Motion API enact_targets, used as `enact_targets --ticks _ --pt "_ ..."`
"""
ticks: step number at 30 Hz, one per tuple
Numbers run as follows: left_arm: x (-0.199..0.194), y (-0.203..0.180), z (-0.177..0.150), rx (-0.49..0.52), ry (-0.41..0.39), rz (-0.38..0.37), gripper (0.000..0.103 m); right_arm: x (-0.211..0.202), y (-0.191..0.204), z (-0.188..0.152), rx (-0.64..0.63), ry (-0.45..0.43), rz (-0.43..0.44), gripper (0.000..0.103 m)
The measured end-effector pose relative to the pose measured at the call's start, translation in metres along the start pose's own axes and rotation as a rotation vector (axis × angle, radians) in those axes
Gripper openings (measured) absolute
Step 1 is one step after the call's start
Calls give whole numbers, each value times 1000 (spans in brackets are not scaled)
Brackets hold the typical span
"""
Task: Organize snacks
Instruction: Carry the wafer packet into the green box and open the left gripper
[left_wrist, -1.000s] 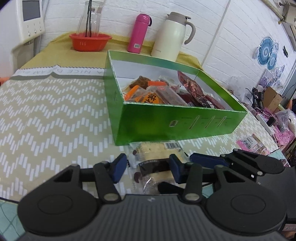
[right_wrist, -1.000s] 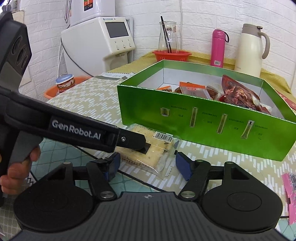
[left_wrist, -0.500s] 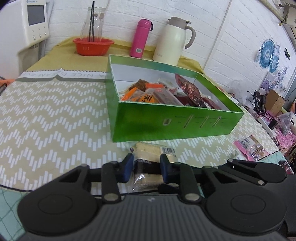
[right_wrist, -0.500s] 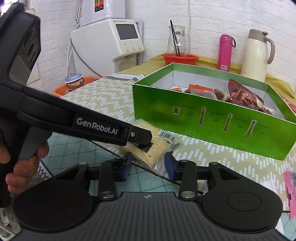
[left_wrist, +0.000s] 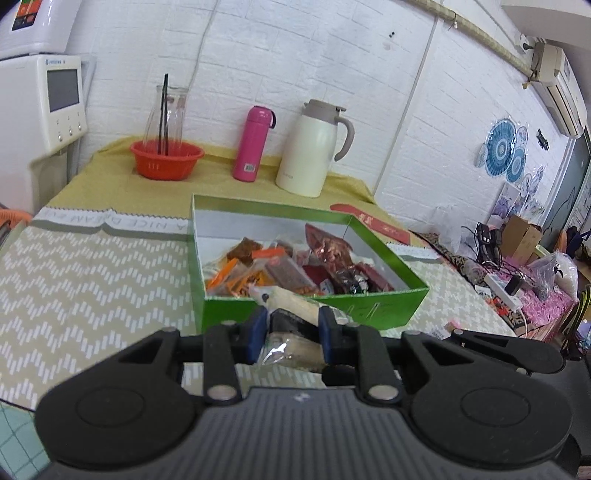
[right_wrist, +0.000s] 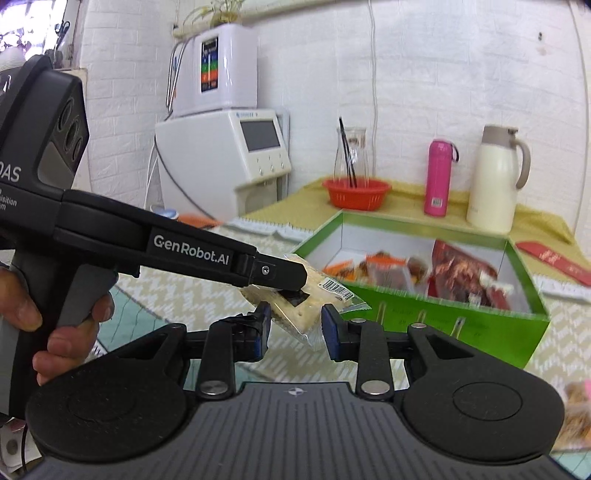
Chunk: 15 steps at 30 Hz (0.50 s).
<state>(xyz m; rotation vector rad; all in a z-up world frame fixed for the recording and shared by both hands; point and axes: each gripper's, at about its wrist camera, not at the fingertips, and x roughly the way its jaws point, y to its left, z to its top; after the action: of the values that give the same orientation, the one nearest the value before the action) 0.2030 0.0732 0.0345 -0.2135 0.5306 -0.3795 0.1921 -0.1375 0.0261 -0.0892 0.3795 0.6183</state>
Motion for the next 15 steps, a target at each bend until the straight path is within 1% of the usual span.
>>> enact_targets --ticks 4,7,10,15 --pt "18 3 24 -13 -18 -3 20 13 -13 19 4 -22 -26 54" --pt "37 9 38 -20 -22 -2 20 31 -26 28 13 -25 -37 54" --pt "62 19 46 -37 -4 6 20 50 -40 30 47 -7 -33 54" --pt "100 34 54 -31 26 41 20 86 -55 31 74 39 -32 53"
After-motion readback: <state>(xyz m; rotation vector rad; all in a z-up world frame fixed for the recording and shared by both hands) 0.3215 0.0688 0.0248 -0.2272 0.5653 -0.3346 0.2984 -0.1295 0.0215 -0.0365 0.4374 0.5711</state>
